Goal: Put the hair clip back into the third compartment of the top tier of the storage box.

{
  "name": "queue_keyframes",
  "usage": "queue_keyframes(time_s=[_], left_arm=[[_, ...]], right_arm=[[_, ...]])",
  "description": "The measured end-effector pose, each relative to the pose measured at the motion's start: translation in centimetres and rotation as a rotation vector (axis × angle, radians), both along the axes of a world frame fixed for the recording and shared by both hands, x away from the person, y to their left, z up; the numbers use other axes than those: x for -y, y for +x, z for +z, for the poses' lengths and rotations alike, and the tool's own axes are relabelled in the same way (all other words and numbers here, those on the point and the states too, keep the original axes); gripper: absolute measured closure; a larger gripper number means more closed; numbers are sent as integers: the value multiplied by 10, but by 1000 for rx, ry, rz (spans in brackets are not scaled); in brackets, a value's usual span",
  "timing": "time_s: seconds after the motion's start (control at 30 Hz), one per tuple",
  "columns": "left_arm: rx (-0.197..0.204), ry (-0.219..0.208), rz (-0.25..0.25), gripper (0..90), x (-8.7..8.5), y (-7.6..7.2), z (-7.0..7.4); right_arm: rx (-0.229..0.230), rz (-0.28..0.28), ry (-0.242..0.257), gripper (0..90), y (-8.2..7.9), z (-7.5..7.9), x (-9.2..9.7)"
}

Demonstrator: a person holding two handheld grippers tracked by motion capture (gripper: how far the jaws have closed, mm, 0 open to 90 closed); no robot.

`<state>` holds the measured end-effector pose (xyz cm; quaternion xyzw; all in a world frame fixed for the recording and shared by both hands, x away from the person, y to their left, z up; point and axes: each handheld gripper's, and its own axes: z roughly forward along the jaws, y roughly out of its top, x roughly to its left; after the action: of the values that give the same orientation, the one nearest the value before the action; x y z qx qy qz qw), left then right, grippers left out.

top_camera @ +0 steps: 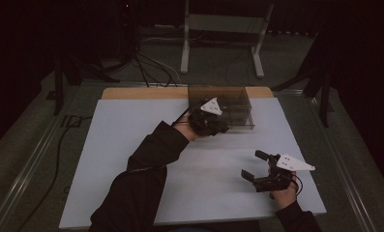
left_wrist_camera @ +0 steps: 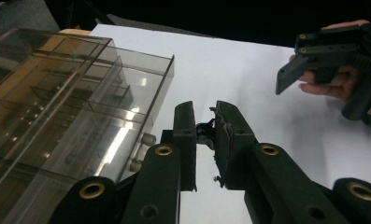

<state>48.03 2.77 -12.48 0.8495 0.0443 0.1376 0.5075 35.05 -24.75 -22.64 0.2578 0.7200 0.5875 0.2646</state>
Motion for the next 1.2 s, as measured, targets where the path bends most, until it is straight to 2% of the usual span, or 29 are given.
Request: queue_keyframes(time_s=[0.23,0.63,0.7,1.07,1.2], left_arm=[[8,1,12,808,9,4,5],[-4,-22,27,808,24,10,14],[-15,-36,28,808,26,12,14],[-37,-56,74,808,41,24,13],[-47,-64,106,807,45,29,11]], right_arm=[[1,1,2,0,-1,0,0],[5,4,3,0,-1,1,1],[4,5,9,0,-1,1,2],[6,7,10,0,-2,2,1],[4,6,12,0,-2,2,1]])
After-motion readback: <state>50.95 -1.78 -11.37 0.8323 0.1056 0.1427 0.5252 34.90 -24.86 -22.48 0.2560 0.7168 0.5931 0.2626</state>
